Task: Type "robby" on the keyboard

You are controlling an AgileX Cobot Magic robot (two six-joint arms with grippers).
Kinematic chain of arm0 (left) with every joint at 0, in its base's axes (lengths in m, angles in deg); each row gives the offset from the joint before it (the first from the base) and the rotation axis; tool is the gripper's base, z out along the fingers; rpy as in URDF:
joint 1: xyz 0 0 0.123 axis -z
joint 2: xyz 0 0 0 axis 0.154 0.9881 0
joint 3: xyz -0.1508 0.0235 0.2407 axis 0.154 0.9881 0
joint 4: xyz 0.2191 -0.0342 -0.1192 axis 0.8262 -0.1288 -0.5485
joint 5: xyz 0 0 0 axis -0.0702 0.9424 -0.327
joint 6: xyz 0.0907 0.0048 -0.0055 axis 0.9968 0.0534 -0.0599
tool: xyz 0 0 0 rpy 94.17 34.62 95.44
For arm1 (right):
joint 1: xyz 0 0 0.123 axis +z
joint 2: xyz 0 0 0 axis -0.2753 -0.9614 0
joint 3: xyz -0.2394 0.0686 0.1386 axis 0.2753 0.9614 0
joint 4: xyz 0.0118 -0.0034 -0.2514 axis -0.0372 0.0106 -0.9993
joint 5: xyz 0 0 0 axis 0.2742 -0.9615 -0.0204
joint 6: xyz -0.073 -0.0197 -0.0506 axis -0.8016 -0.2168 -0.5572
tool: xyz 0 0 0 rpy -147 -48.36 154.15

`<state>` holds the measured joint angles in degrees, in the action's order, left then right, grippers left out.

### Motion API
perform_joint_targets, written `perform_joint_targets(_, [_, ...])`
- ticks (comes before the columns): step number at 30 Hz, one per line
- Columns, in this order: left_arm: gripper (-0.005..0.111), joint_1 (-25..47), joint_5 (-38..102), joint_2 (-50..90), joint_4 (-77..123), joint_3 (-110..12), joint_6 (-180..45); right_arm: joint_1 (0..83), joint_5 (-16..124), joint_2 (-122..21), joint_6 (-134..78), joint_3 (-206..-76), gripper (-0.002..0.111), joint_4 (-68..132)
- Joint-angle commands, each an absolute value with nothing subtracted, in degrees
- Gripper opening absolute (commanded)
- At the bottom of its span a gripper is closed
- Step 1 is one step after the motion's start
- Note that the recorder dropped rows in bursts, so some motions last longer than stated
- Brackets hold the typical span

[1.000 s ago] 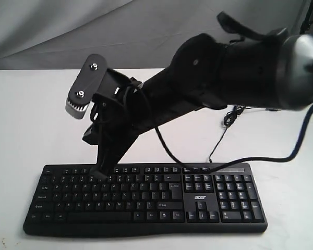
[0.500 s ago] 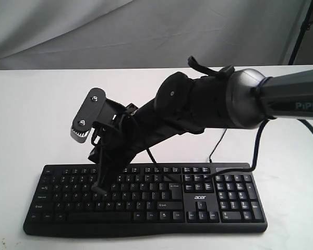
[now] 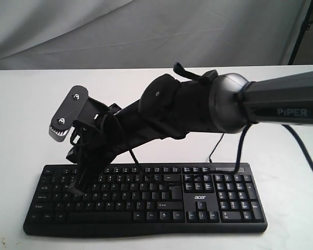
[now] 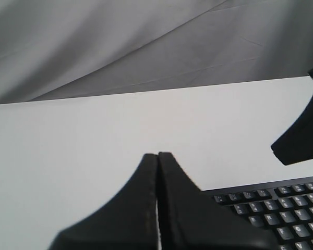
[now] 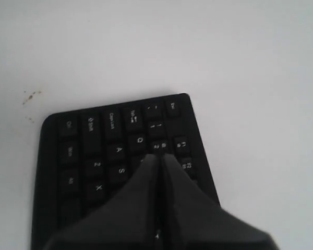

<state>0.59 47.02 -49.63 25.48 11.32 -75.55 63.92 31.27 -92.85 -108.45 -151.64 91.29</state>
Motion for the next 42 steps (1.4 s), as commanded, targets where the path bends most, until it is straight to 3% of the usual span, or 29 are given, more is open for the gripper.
perform_joint_targets(1, [0.000, 0.96, 46.71, -49.83, 25.76, 11.57, -75.71, 64.02, 28.82, -96.83, -107.55, -156.07, 0.000, 92.25])
perform_joint_targets(42, [0.000, 0.96, 46.71, -49.83, 25.76, 11.57, -75.71, 64.02, 29.75, -102.57, -104.36, -156.66, 0.000, 86.46])
